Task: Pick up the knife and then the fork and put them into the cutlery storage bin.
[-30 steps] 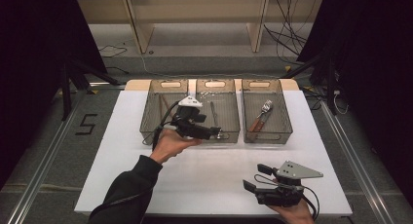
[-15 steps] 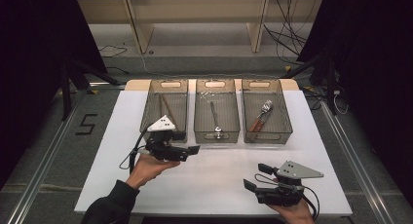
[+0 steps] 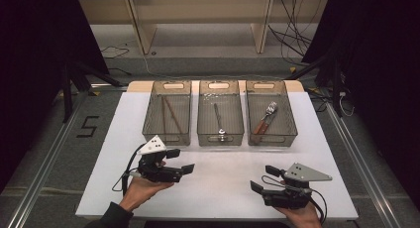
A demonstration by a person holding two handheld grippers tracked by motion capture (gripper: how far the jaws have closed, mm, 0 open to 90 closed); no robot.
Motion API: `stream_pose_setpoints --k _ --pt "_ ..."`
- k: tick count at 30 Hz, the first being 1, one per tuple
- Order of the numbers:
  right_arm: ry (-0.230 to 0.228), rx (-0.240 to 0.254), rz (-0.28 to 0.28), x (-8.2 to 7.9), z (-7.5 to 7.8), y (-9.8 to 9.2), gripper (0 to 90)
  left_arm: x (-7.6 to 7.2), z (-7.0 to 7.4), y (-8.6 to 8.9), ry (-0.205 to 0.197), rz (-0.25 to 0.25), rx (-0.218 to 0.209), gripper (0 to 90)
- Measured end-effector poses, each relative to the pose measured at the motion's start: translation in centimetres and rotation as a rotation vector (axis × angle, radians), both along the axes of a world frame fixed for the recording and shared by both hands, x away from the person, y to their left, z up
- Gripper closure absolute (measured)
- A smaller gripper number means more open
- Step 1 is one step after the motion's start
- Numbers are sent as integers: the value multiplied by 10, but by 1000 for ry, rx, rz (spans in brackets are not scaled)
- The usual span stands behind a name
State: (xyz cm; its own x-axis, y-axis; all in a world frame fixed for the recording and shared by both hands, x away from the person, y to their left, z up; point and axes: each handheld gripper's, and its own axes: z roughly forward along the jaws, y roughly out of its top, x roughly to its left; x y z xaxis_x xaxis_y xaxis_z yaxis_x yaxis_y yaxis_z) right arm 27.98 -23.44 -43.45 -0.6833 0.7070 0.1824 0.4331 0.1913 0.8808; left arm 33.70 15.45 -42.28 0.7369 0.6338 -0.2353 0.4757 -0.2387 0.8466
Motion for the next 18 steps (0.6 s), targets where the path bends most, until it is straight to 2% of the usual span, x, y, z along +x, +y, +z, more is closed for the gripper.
stream_pose_setpoints --k 7,12,18 --pt "-2 -7 3 0 -1 1 235 -9 -10 10 20 20 -20 196" --pt "0 -7 3 0 -1 2 235 -14 -16 10 21 20 0 188" --pt "2 -12 4 0 -2 3 235 -17 -19 10 21 20 -2 180"
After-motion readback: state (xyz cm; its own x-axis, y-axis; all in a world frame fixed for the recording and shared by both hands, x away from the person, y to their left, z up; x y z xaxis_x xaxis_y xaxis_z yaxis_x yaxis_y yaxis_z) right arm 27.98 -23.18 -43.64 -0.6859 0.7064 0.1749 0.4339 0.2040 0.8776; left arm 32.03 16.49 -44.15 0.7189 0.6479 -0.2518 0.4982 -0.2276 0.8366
